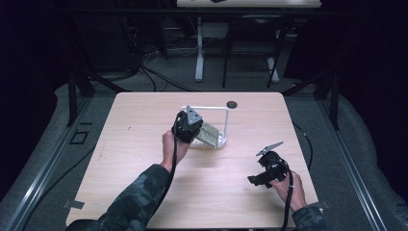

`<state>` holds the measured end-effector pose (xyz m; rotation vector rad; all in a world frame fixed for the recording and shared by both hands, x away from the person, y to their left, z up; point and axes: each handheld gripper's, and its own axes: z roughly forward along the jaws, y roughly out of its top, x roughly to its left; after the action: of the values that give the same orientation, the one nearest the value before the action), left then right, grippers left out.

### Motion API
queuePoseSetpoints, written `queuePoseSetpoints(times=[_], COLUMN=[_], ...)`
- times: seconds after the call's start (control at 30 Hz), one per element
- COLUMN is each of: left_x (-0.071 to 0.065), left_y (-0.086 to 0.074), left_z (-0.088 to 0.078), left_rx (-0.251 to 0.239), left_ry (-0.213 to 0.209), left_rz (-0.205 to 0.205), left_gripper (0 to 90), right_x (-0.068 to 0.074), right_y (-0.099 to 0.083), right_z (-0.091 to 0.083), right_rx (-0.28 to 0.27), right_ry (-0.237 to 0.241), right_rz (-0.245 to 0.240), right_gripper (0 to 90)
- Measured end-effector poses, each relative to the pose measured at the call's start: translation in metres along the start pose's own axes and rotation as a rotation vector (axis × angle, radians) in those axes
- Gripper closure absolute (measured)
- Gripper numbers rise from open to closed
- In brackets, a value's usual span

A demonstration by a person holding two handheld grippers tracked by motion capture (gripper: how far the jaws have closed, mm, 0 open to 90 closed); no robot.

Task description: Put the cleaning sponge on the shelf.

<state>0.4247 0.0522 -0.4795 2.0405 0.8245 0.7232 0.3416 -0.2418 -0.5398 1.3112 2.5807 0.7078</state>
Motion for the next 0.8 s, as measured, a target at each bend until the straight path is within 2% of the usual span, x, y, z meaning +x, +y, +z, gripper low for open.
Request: queuePoseSetpoints(times=[0.23, 0.37, 0.47, 0.5, 0.6, 0.8], left_x=[-0.005, -0.009, -0.011, -0.012, -0.013, -0.011], left_y=[-0.002, -0.005, -0.01, -0.012, -0.019, -0.034], left_z=[0.014, 0.025, 0.033, 0.035, 0.041, 0.047], left_rx=[-0.021, -0.017, 0.003, 0.005, 0.034, 0.095], left_ry=[0.032, 0.042, 0.048, 0.048, 0.046, 0.049], left_rz=[-0.015, -0.02, -0.01, -0.022, -0.018, -0.016], left_gripper=[89.9, 89.9, 89.8, 89.8, 89.7, 89.3], right_x=[0.0, 0.001, 0.0, 0.0, 0.001, 0.001], right_y=[0.0, 0.0, 0.0, 0.0, 0.0, 0.0], right_z=[0.0, 0.0, 0.0, 0.0, 0.0, 0.0], right_rx=[0.005, 0.0, 0.0, 0.0, 0.001, 0.003], right_ry=[0.005, 0.003, 0.004, 0.005, 0.004, 0.004], right_rz=[0.003, 0.003, 0.003, 0.002, -0.001, -0.006], right_gripper=[12.5, 12.5, 12.5, 12.5, 12.5, 12.5])
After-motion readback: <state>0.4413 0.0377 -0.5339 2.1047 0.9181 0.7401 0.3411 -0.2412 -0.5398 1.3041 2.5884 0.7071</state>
